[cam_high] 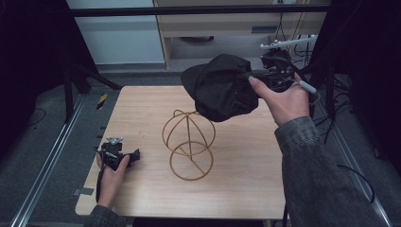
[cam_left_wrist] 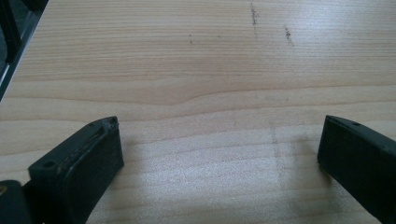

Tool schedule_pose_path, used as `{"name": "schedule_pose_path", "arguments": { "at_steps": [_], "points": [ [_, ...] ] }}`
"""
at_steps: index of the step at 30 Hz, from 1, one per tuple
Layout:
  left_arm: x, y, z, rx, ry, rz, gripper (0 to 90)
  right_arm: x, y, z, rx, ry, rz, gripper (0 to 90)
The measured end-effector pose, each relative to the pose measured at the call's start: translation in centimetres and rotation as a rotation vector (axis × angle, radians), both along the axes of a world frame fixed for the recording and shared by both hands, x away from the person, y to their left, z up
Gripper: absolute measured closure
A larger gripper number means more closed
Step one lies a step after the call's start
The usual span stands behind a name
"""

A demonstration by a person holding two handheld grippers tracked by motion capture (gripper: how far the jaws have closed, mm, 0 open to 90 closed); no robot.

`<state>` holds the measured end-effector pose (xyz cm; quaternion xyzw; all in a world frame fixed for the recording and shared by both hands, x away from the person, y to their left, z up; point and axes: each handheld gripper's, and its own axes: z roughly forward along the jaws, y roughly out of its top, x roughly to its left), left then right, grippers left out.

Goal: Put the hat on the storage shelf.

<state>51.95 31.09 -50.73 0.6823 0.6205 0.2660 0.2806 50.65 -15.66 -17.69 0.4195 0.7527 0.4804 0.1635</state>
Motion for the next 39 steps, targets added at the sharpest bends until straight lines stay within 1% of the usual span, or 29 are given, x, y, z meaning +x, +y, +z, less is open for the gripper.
{"name": "schedule_pose_path", "arguments": {
  "at_steps": [5,9,17,23,26,30,32,37,39],
  "points": [
    [0.0,0.0,0.0,0.000,0.000,0.002,0.0,-0.4,1.3,0.0,-0.005,0.007,0.039,86.2],
    [0.0,0.0,0.0,0.000,-0.001,0.003,0.0,-0.7,1.9,-0.2,-0.013,0.012,0.057,86.2],
    [0.1,0.0,0.0,0.001,0.001,0.001,0.0,-1.9,2.7,-0.8,0.004,0.009,0.090,86.1],
    [0.1,0.0,0.0,0.001,0.001,0.001,0.0,-2.0,3.5,-1.3,0.023,0.014,0.111,86.1],
    [0.1,0.0,0.0,0.001,0.001,0.001,0.0,-2.1,3.9,-1.4,0.031,0.025,0.127,86.1],
    [0.1,0.0,0.0,0.001,0.001,0.002,0.0,-2.4,4.5,-1.5,0.023,0.022,0.143,86.0],
    [0.1,0.0,0.0,0.001,0.001,0.002,0.0,-2.6,4.7,-1.7,0.022,0.028,0.146,86.0],
    [0.1,-0.1,0.0,0.001,0.001,0.003,0.0,-2.9,4.9,-2.3,0.023,0.034,0.157,86.0],
    [0.1,-0.1,0.0,0.000,0.001,0.004,0.0,-3.1,5.0,-2.7,0.019,0.045,0.161,86.0]
  ]
}}
